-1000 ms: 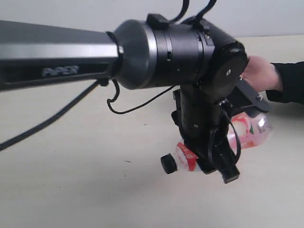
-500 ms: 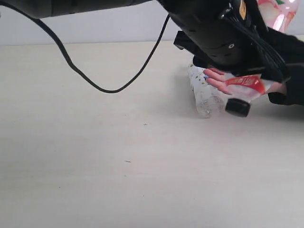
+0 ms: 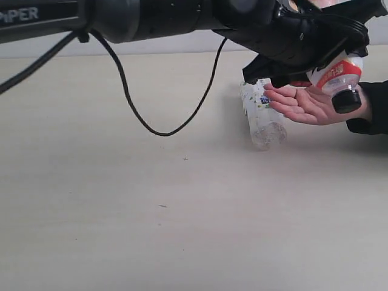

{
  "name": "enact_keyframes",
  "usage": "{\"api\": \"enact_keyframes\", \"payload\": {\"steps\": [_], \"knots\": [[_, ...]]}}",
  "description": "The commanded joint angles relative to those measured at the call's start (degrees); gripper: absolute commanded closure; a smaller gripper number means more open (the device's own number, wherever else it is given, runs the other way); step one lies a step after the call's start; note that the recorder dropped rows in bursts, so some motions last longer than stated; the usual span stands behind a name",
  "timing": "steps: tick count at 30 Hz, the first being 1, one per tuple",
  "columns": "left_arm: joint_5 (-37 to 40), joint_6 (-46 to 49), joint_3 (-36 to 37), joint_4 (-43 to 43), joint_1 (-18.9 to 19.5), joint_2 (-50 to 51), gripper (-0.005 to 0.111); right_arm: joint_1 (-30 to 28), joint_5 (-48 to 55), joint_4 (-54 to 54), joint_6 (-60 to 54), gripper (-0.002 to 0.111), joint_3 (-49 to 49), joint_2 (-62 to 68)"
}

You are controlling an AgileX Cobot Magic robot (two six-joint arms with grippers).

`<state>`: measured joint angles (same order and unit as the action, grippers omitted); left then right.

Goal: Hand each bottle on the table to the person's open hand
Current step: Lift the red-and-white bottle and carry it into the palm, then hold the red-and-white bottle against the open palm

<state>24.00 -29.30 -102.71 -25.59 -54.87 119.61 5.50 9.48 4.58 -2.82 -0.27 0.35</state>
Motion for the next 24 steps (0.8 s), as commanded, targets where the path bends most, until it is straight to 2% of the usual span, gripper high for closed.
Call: {"api": "enact_keyframes", "payload": {"steps": [1,5,16,19,24], "knots": [[1.15,9.53,-4.16,-14.68,1.1,5.04,0.107,-0.17,-0.56,-0.08,-0.03,0.108,0.27,-0.35],[3.97,11.33,-4.54,-21.36,2.97,8.06,0.107,-0.17,-0.45,-0.07,-0.03,0.108,0.27,-0.35],[7.22,11.32,-4.54,-23.15,4.12,9.75,0.106,-0.17,-0.45,-0.07,-0.03,0.108,0.27,-0.35],[7.22,11.32,-4.54,-23.15,4.12,9.75,0.095,-0.17,-0.45,-0.07,-0.03,0.108,0.27,-0.35],[7.22,12.9,-4.54,-23.15,4.12,9.75,0.063,-0.17,-0.45,-0.07,-0.03,0.108,0.27,-0.35]]}}
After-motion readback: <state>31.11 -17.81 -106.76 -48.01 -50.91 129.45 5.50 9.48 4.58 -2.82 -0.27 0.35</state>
